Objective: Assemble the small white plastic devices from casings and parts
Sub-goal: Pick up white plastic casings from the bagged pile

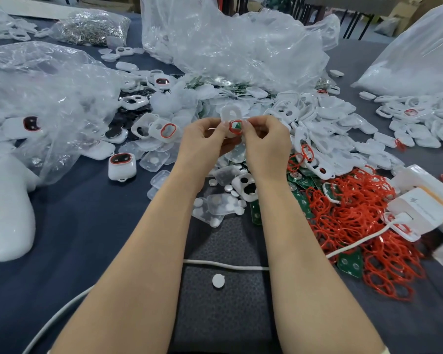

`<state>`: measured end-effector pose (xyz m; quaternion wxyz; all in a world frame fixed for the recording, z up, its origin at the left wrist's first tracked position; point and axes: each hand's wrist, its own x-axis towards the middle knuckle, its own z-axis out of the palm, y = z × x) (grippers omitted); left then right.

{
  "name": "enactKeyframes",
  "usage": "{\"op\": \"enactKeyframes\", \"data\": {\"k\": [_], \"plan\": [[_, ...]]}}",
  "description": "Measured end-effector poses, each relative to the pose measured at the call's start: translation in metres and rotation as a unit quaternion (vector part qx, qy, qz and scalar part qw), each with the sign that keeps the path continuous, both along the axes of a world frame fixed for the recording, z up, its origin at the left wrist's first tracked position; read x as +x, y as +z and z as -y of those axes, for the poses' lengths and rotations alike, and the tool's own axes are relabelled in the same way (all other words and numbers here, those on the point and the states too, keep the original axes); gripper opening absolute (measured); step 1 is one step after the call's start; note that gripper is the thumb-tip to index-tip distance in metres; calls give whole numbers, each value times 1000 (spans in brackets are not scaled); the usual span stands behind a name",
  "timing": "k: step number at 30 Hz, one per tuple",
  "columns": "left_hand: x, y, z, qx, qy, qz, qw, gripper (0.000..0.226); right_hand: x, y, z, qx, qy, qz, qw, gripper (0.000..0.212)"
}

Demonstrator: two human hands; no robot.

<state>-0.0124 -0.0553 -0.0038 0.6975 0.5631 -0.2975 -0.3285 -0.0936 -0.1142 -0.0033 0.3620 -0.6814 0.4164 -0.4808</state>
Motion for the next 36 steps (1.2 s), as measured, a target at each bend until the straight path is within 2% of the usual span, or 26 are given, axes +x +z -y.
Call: {"op": "enactKeyframes", "data": {"k": [3,17,19,22,36], "plan": [[0,-1,1,1,2,4,1000,21,0,0,0,-9,0,7,1000,4],[0,-1,3,-7,15,13,1000,18,1,0,2,-5,1,17,1000,5],[-1,-2,3,-10,10,30,999,12,1,-1,2,-4,-4,17,1000,5],[-2,-3,2,-9,7,54,998,15,1,-1,2,-6,-8,13,1000,7],[-2,-3,5,0,29,48,998,17,0,0,2,-5,0,20,1000,7]]}}
